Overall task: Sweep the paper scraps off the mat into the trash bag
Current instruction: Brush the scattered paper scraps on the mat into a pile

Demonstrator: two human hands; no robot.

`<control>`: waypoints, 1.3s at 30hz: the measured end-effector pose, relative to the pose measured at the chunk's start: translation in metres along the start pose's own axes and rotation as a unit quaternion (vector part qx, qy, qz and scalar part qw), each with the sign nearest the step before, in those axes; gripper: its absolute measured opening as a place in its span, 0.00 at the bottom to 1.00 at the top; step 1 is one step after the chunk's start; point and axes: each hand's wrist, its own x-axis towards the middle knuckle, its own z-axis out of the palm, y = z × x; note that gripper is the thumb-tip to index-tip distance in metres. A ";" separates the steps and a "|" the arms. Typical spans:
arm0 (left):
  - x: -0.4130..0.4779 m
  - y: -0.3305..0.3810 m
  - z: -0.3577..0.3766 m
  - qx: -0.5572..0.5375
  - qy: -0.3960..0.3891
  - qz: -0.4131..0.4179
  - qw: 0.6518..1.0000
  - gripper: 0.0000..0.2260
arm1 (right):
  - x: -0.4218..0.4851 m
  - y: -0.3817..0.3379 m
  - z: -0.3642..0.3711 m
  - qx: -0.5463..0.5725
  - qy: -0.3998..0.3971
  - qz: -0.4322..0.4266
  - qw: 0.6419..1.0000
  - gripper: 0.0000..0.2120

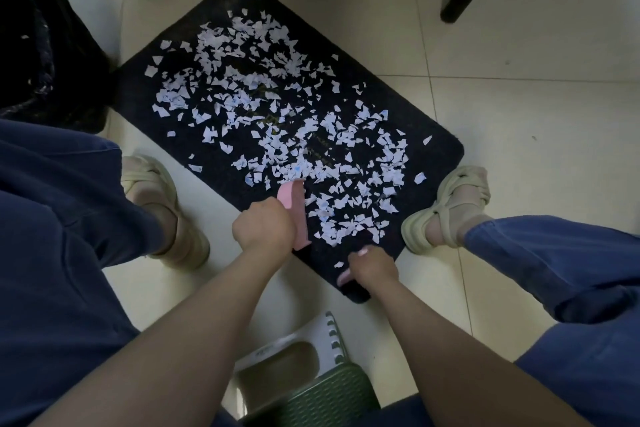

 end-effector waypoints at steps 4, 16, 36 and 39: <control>-0.005 0.005 -0.002 0.016 -0.002 0.012 1.000 0.14 | -0.006 -0.011 0.007 0.053 0.047 -0.097 0.993 0.08; -0.034 0.038 0.001 0.045 -0.020 0.108 0.993 0.14 | -0.017 0.097 -0.001 0.028 -0.035 0.168 0.985 0.20; -0.027 0.019 -0.007 0.005 -0.006 0.048 0.999 0.15 | -0.018 0.063 -0.015 0.178 0.063 0.042 0.981 0.11; -0.028 0.019 -0.008 -0.001 -0.006 0.051 0.999 0.17 | -0.023 0.045 -0.023 0.274 0.146 -0.033 0.950 0.10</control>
